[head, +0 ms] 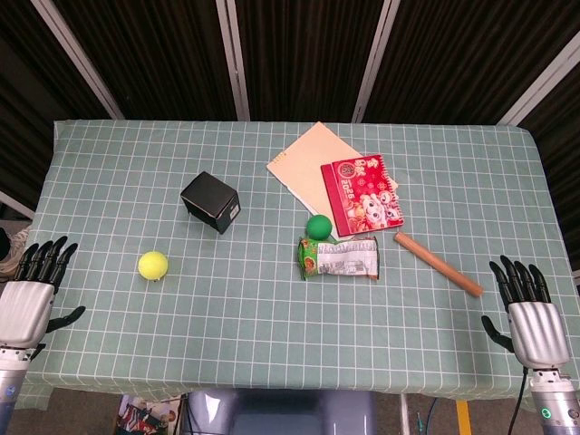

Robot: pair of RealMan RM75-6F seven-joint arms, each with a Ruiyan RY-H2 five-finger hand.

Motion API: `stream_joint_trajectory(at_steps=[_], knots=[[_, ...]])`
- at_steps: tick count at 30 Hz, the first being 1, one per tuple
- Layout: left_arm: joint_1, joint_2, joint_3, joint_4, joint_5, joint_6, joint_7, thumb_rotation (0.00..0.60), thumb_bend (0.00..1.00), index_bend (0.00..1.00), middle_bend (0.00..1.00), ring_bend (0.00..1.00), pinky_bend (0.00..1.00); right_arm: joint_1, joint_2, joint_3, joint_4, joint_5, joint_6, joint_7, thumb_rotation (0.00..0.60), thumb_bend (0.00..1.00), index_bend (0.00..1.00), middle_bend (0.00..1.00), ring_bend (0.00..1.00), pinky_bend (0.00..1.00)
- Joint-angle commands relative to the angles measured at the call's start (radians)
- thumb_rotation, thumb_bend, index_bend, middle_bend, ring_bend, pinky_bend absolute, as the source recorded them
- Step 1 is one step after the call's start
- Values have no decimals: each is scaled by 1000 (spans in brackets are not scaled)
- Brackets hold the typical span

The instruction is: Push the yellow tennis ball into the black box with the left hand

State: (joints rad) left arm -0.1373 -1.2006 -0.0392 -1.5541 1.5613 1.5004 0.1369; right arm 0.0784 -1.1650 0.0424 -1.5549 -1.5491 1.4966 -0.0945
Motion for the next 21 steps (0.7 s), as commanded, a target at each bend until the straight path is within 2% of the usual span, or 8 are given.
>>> stream_joint_trajectory(at_steps=[1, 21], knots=[[-3, 2, 3, -9, -21, -26, 11, 600, 76, 0, 0, 0, 0, 2, 4, -3, -8, 14, -21, -5, 600, 321, 0, 0, 0, 0], [-30, 0, 18, -47, -31, -94, 55, 600, 77, 0, 0, 0, 0, -9, 23, -5, -8, -3, 6, 29, 600, 321, 0, 0, 0, 0]])
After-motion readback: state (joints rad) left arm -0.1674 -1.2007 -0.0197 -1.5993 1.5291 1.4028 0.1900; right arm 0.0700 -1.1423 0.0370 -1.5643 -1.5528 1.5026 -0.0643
